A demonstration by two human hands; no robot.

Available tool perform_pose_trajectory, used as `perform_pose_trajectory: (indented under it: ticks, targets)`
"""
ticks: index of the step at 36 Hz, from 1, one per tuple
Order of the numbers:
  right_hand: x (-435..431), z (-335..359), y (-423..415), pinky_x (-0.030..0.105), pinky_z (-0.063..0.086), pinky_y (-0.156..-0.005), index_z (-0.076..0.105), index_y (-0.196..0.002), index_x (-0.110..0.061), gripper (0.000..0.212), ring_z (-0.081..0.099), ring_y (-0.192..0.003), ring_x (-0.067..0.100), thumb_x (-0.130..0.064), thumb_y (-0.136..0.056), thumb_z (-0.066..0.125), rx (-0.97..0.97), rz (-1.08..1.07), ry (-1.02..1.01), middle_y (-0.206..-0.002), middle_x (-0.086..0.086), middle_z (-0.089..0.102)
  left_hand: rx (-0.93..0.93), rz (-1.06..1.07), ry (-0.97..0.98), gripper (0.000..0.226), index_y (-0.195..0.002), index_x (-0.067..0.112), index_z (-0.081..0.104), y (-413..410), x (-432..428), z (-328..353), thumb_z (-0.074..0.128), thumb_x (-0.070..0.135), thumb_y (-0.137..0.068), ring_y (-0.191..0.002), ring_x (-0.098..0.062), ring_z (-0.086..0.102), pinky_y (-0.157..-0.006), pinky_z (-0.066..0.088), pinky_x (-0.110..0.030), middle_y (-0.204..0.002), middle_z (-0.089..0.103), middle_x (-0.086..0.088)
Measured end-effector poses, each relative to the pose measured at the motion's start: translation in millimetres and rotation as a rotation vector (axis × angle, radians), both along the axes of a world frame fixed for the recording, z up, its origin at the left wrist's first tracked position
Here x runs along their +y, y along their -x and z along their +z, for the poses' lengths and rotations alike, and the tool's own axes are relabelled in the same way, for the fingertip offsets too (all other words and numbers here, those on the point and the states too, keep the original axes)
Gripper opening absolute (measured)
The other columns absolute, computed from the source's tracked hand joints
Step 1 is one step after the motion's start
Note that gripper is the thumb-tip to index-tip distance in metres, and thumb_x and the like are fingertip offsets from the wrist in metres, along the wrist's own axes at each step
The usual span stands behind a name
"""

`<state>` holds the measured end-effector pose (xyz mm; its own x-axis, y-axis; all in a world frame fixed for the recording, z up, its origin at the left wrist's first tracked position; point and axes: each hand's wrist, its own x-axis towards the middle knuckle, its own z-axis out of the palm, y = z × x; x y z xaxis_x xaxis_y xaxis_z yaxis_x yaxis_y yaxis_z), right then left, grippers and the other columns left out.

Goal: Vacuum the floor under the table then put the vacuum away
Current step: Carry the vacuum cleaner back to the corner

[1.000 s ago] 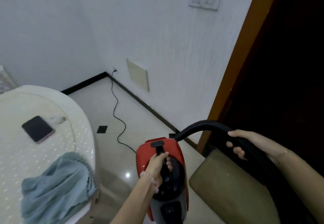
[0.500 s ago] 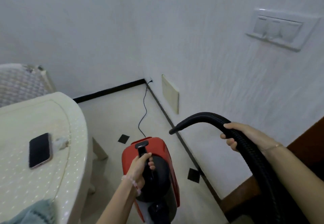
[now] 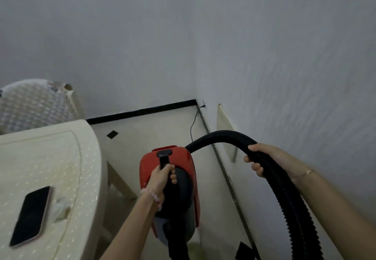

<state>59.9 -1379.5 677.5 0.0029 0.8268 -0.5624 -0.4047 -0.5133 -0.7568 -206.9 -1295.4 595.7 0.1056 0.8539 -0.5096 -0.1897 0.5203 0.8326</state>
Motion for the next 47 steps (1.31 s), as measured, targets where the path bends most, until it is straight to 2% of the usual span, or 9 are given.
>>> perform_pose_trajectory:
  ticks: [4,13,26,34,42,47]
  targets:
    - [85.1,4.3,-8.3,0.016,0.04,-0.031,0.052,-0.095,-0.004,0.012,0.046,-0.037,0.009,-0.015,-0.092,0.05,-0.012,-0.008,0.013,-0.067,0.009,0.054,-0.004,0.018,0.004,0.027,-0.07,0.009,0.044,-7.3,75.8,-0.5,0.043,-0.003,-0.094,-0.032,-0.004,0.039,-0.032,0.033,-0.016,-0.052,0.04,-0.001]
    - [268.3,15.4,-32.5,0.014,0.039,-0.032,0.05,-0.098,-0.005,0.013,0.045,-0.037,0.008,-0.017,-0.092,0.049,0.0,-0.025,0.002,-0.068,0.008,0.051,0.044,0.011,-0.006,0.021,-0.075,0.01,0.046,-23.2,248.9,12.4,0.045,0.001,-0.094,-0.039,-0.007,0.041,-0.036,0.037,-0.016,-0.057,0.042,-0.002]
    - [522.7,-11.8,-69.7,0.015,0.04,-0.032,0.048,-0.1,-0.005,0.015,0.045,-0.038,0.008,-0.018,-0.092,0.049,0.104,0.022,-0.018,-0.069,0.008,0.05,0.138,0.043,-0.039,0.017,-0.078,0.01,0.05,-51.4,491.3,1.8,0.047,0.005,-0.093,-0.045,-0.009,0.041,-0.041,0.038,-0.017,-0.058,0.045,0.0]
    - [689.5,-31.8,-94.9,0.015,0.04,-0.031,0.051,-0.092,-0.004,0.012,0.045,-0.035,0.009,-0.016,-0.092,0.048,0.119,0.005,0.095,-0.067,0.009,0.051,0.192,0.067,0.033,0.018,-0.076,0.011,0.048,-78.7,651.1,-12.8,0.047,0.004,-0.092,-0.045,-0.01,0.04,-0.04,0.037,-0.018,-0.057,0.044,0.0]
    - [819.5,-45.6,-117.9,0.015,0.042,-0.033,0.049,-0.102,-0.006,0.015,0.047,-0.036,0.01,-0.016,-0.092,0.05,0.162,-0.067,0.148,-0.066,0.009,0.051,0.215,0.032,0.103,0.015,-0.079,0.01,0.048,-102.9,775.2,-25.8,0.048,0.004,-0.093,-0.047,-0.01,0.041,-0.04,0.038,-0.018,-0.059,0.046,-0.001]
    - [880.8,-69.0,-137.3,0.018,0.043,-0.034,0.05,-0.102,-0.005,0.017,0.048,-0.037,0.01,-0.018,-0.091,0.052,0.128,-0.141,0.181,-0.066,0.009,0.053,0.24,-0.062,0.172,0.022,-0.072,0.01,0.046,-118.8,859.8,-55.6,0.047,0.002,-0.093,-0.041,-0.01,0.04,-0.037,0.036,-0.018,-0.055,0.043,-0.002]
